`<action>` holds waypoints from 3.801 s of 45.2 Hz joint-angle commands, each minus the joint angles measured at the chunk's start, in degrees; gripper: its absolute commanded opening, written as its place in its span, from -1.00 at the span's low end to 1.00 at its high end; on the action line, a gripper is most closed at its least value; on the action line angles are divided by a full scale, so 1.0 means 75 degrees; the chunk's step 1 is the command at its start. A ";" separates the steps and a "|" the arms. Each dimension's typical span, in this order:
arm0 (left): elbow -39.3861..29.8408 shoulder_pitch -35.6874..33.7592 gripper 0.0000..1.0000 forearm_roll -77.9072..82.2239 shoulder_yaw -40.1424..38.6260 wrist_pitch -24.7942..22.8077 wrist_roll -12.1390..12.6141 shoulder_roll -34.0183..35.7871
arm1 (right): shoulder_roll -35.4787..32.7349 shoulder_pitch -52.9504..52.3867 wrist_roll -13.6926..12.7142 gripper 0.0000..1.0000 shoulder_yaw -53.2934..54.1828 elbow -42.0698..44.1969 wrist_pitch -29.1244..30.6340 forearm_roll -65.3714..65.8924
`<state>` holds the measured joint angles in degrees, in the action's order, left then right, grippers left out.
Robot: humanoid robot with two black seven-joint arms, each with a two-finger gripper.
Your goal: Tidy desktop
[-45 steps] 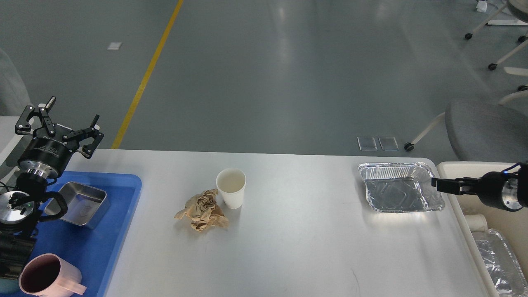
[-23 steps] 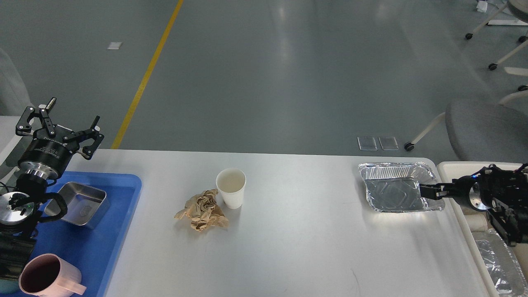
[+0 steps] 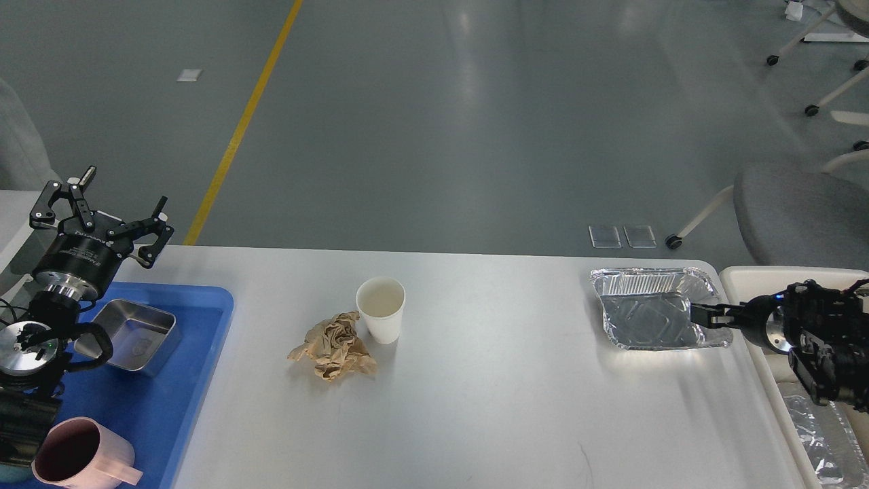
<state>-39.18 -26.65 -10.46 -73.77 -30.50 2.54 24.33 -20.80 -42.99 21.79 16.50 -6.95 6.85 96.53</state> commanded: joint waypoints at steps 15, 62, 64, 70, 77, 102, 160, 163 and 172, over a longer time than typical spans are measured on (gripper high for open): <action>-0.0003 0.0014 0.94 0.0000 -0.0008 -0.0011 -0.0116 -0.0045 | 0.0406 0.0037 -0.0198 0.08 -0.0430 0.0434 -0.0011 -0.0015; -0.0003 0.0026 0.94 0.0000 0.0015 -0.0011 -0.0128 -0.0080 | 0.0442 0.0189 -0.0116 -1.00 -0.0454 0.0470 0.0129 -0.0542; -0.0003 0.0026 0.94 0.0000 0.0015 -0.0011 -0.0128 -0.0080 | 0.0454 0.0189 -0.0116 -1.00 -0.0454 0.0470 0.0246 -0.0577; 0.0009 0.0026 0.94 0.0000 0.0027 -0.0011 -0.0128 -0.0080 | 0.0453 0.0166 -0.0081 -1.00 -0.0454 0.0365 0.0457 -0.1022; 0.0009 0.0084 0.94 0.0011 0.0050 -0.0011 -0.0128 -0.0069 | 0.0372 0.0025 0.0258 -1.00 -0.0501 0.0061 0.0563 -0.1116; -0.0038 0.0190 0.94 0.0023 0.0074 0.0047 -0.0116 0.0072 | -0.2803 -0.0995 -0.0057 -1.00 -0.0700 -0.5070 0.1875 -0.1199; 0.0020 0.0319 0.94 0.0398 0.0062 0.0668 -0.0128 0.0154 | -0.4808 -0.1522 -0.4358 -1.00 0.0367 -1.1272 0.3223 -0.4632; 0.0020 0.0272 0.94 0.0538 0.0062 0.0727 -0.0152 0.0154 | -0.4715 -0.1487 -0.4475 -1.00 0.0367 -1.1272 0.3211 -0.4644; 0.0020 0.0061 0.94 0.2096 0.0050 0.0797 -0.0983 0.0248 | -0.4515 -0.1487 -0.4698 -1.00 0.0320 -1.1261 0.3211 -0.4902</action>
<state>-39.02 -25.11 -1.99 -73.36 -25.03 -1.04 25.58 -55.45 -54.15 -12.88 19.03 -91.42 30.94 60.16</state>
